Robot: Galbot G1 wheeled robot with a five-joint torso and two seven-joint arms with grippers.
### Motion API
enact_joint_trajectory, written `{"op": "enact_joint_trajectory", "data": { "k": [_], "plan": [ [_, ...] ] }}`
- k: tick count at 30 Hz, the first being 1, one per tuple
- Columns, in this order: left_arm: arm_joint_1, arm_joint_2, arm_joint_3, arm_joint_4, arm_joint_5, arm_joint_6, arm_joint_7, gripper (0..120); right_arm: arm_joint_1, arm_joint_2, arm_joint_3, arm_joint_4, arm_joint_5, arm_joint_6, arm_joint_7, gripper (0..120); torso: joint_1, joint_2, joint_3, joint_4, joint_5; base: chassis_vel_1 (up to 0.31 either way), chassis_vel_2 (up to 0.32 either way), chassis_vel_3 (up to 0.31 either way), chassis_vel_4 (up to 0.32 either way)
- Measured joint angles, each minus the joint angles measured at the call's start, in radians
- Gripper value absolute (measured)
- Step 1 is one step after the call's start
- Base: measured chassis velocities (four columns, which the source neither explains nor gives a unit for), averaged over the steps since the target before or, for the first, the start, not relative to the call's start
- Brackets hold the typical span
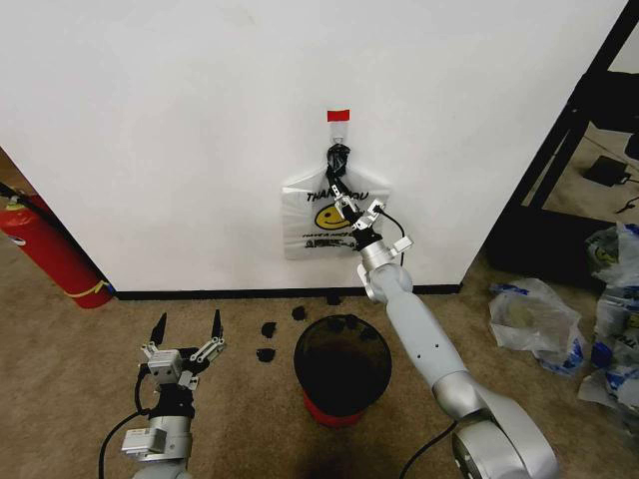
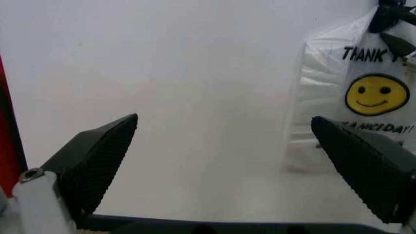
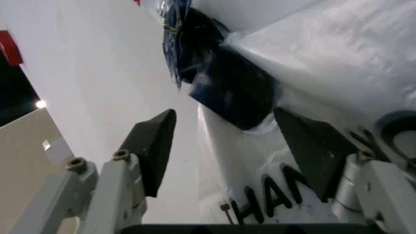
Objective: Pick up the garbage bag from the wall and place it over the trash bin.
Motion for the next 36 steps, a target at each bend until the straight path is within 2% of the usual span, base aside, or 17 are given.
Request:
{"op": "enact_joint_trajectory", "data": {
  "k": [3,7,10,11,16,18,36],
  "plan": [
    [0.002,0.000,-0.002,0.000,0.000,-0.003,0.000,100,0.004,0.003,0.001,-0.004,-0.002,0.001,0.004,54,0.000,0.000,0.000,-0.0001,0.0001,0.000,0.000,0.000,0.000],
    [0.004,-0.002,-0.006,0.000,-0.001,-0.008,0.000,100,0.014,0.010,0.001,-0.005,-0.003,0.002,0.013,36,0.000,0.000,0.000,0.0018,0.0001,0.000,0.000,0.000,0.000],
    [0.005,-0.004,-0.006,0.000,-0.002,-0.011,0.000,100,0.020,0.012,0.002,-0.005,-0.004,0.002,0.018,25,0.000,0.000,0.000,0.0022,0.0001,0.000,0.000,0.000,0.000],
    [0.005,-0.004,-0.006,0.000,-0.002,-0.011,0.000,100,0.020,0.012,0.002,-0.005,-0.004,0.002,0.018,25,0.000,0.000,0.000,0.0022,0.0001,0.000,0.000,0.000,0.000],
    [0.007,-0.006,-0.006,0.000,-0.002,-0.013,0.000,100,0.018,0.010,0.002,0.002,-0.005,0.003,0.019,4,0.000,0.000,0.000,0.0013,0.0000,0.000,0.000,0.000,0.000],
    [0.007,-0.007,-0.006,0.000,-0.002,-0.013,0.000,100,0.012,0.006,0.001,0.006,-0.005,0.003,0.019,0,0.000,0.000,0.000,0.0012,0.0001,0.000,0.000,0.000,0.000],
    [0.005,-0.014,0.013,0.003,0.009,-0.014,-0.001,100,0.000,-0.011,0.004,0.024,-0.011,0.003,0.007,0,0.000,0.000,0.000,0.0011,0.0002,0.000,0.000,0.000,0.000]
  ]
}}
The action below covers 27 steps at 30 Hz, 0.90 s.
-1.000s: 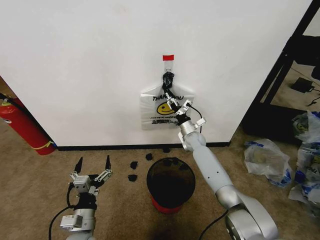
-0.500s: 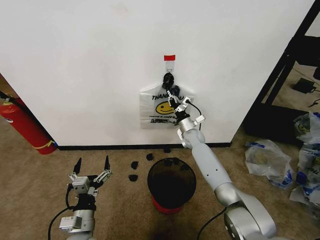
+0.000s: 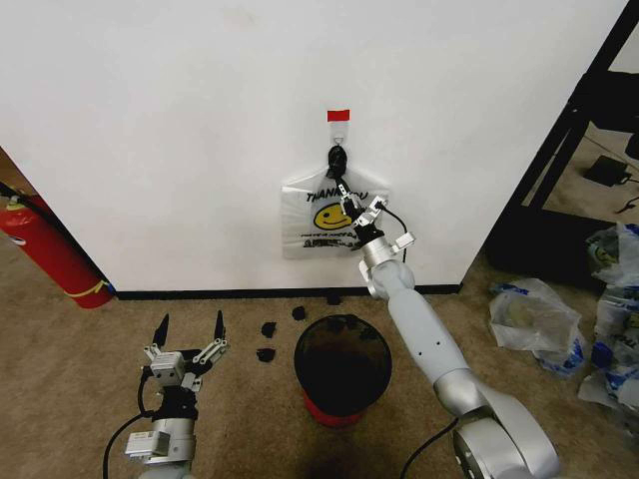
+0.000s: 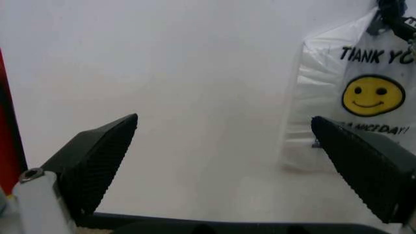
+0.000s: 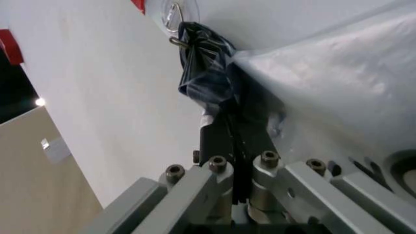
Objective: Pick up the garbage bag from the wall and place it over the trash bin.
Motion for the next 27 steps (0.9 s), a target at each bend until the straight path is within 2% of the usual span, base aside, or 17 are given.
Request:
{"op": "enact_joint_trajectory", "data": {
  "k": [17,27],
  "plan": [
    [-0.003,0.007,0.002,0.006,-0.001,-0.003,-0.001,100,-0.041,-0.022,0.012,0.002,-0.026,-0.014,-0.092,0,0.000,0.000,0.000,-0.0001,0.0000,0.000,0.000,0.000,0.000],
    [0.000,0.015,-0.001,0.006,-0.006,-0.007,-0.001,100,-0.143,-0.069,0.041,0.037,-0.053,-0.040,-0.191,0,0.000,0.000,0.000,0.0001,0.0001,0.000,0.000,0.000,0.000]
  ]
}}
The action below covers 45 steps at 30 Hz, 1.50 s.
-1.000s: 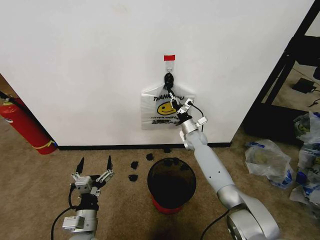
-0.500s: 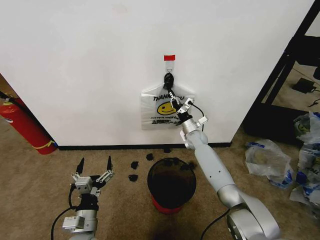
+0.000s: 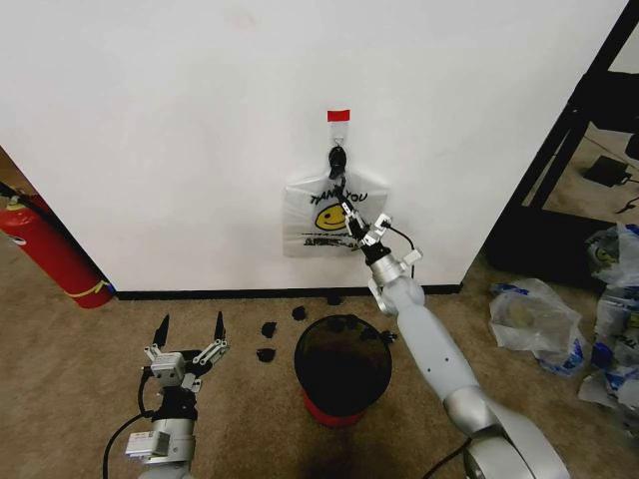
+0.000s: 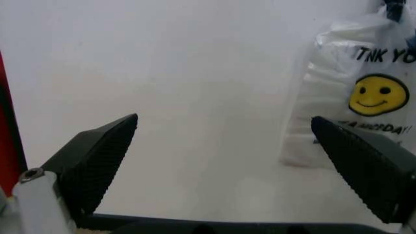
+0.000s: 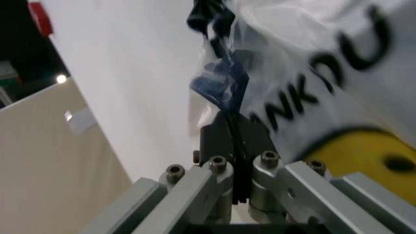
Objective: Pick up the garbage bag from the wall and place it over the trash bin.
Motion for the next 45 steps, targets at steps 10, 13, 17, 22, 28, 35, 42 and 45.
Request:
{"op": "enact_joint_trajectory", "data": {
  "k": [10,13,17,22,28,35,42,45],
  "plan": [
    [-0.009,0.005,0.011,0.002,-0.005,-0.002,-0.001,100,-0.157,-0.102,0.075,0.053,-0.064,-0.052,-0.154,0,0.000,0.000,0.000,-0.0003,0.0000,0.000,0.000,0.000,0.000],
    [-0.013,0.005,0.017,0.000,-0.006,0.000,-0.001,100,-0.221,-0.136,0.107,0.065,-0.108,-0.069,-0.215,0,0.000,0.000,0.000,-0.0004,0.0002,0.000,0.000,0.000,0.000],
    [-0.016,0.009,0.020,-0.002,-0.007,0.002,-0.001,100,-0.272,-0.169,0.141,0.056,-0.164,-0.078,-0.294,0,0.000,0.000,0.000,-0.0002,0.0000,0.000,0.000,0.000,0.000],
    [-0.018,0.011,0.024,-0.005,-0.008,0.004,-0.001,100,-0.303,-0.190,0.163,0.040,-0.187,-0.078,-0.337,0,0.000,0.000,0.000,-0.0001,-0.0002,0.000,0.000,0.000,0.000],
    [-0.018,0.015,0.025,-0.007,-0.015,0.004,-0.001,100,-0.320,-0.197,0.178,0.020,-0.225,-0.067,-0.363,0,0.000,0.000,0.000,0.0000,-0.0001,0.000,0.000,0.000,0.000],
    [-0.016,0.024,0.018,-0.009,-0.026,0.002,-0.001,100,-0.322,-0.199,0.188,-0.008,-0.253,-0.048,-0.360,0,0.000,0.000,0.000,0.0000,-0.0001,0.000,0.000,0.000,0.000],
    [-0.016,0.027,0.018,-0.009,-0.031,-0.001,-0.001,100,-0.332,-0.189,0.200,-0.038,-0.282,-0.034,-0.364,0,0.000,0.000,0.000,-0.0001,-0.0001,0.000,0.000,0.000,0.000],
    [-0.016,0.029,0.019,-0.009,-0.033,-0.002,-0.002,100,-0.338,-0.183,0.204,-0.043,-0.294,-0.029,-0.367,0,0.000,0.000,0.000,-0.0002,-0.0001,0.000,0.000,0.000,0.000]
  ]
}}
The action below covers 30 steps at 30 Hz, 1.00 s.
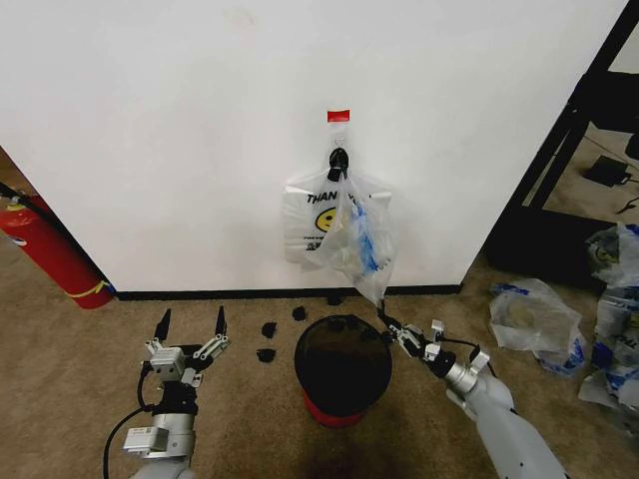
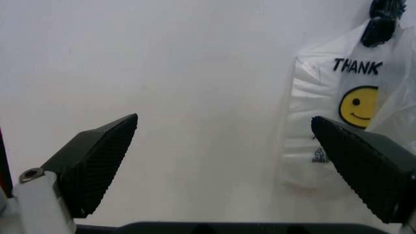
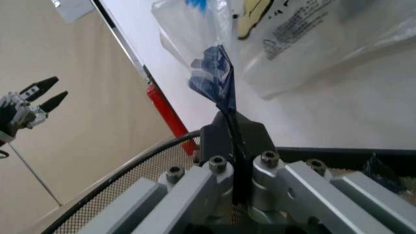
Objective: Pick up the garbage bag from the wall and place it over the trash bin.
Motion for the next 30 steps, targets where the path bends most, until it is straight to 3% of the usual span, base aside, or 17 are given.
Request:
{"op": "enact_joint_trajectory", "data": {
  "k": [11,20,27,30],
  "plan": [
    [0.002,0.004,0.000,0.002,-0.005,-0.012,0.000,100,0.000,-0.004,-0.008,0.029,0.062,0.019,0.042,0,0.000,0.000,0.000,0.0002,0.0000,0.000,0.000,0.000,0.000],
    [0.002,0.016,-0.008,0.004,-0.017,-0.012,0.000,100,-0.031,-0.071,-0.045,0.208,0.116,0.077,0.101,3,0.000,0.000,0.000,0.0002,0.0001,0.000,0.000,0.000,0.000],
    [-0.002,0.022,-0.015,0.009,-0.024,-0.012,0.000,100,-0.020,-0.199,0.001,0.314,-0.168,0.132,-0.040,20,0.000,0.000,0.000,0.0000,0.0003,0.000,0.000,0.000,0.000],
    [-0.005,0.022,-0.013,0.013,-0.024,-0.013,0.000,100,-0.004,-0.283,0.040,0.390,-0.302,0.157,-0.131,34,0.000,0.000,0.000,-0.0001,-0.0003,0.000,0.000,0.000,0.000]
  ]
}}
